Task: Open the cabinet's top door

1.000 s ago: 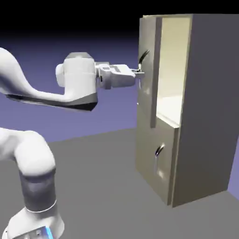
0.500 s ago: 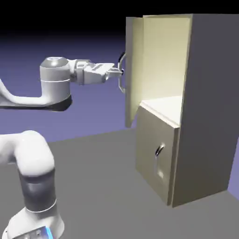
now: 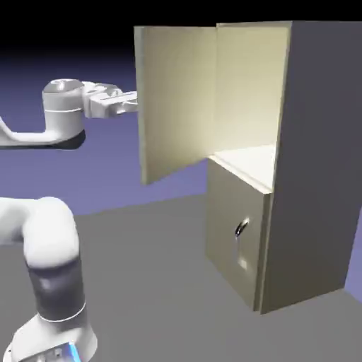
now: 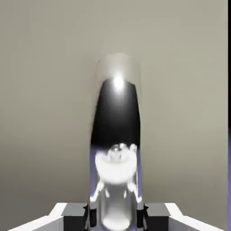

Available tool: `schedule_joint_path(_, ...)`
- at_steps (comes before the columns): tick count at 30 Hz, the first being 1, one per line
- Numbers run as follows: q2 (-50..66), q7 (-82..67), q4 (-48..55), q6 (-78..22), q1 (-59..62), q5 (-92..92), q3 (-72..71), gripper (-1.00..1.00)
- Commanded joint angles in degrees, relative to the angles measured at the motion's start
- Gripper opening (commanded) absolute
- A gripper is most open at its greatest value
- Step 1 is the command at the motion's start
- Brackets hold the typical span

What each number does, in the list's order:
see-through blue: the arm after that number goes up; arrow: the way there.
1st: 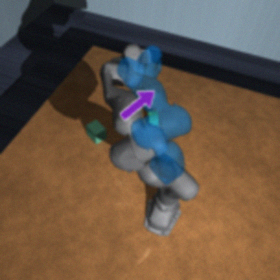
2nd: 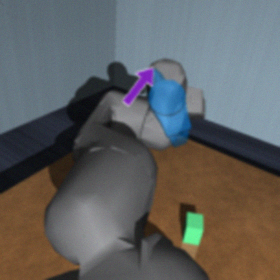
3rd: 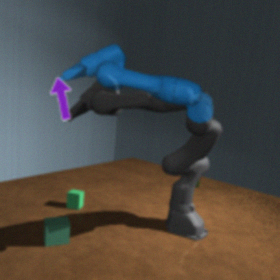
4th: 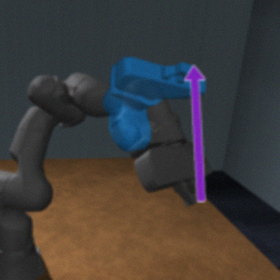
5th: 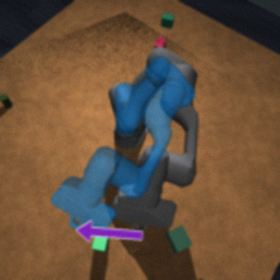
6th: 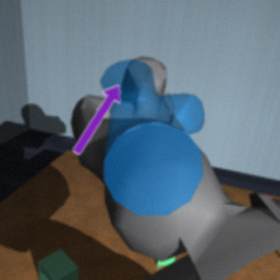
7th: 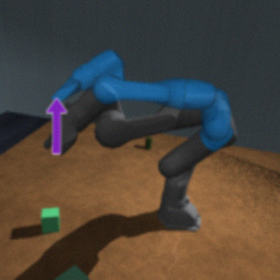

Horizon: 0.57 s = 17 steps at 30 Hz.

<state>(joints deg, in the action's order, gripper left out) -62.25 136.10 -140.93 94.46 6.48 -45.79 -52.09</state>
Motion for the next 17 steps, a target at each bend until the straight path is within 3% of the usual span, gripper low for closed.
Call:
schedule_joint_path(1, 0.7, 0.0, 2.1, -2.4, 1.9, 1.2, -2.0, -1.0)
schedule_joint_path(16, 2.6, -3.5, 31.2, -28.7, 31.2, 11.3, -23.0, -1.0)
schedule_joint_path(17, 2.6, -3.5, 31.2, -28.7, 31.2, 11.3, -23.0, 1.0)
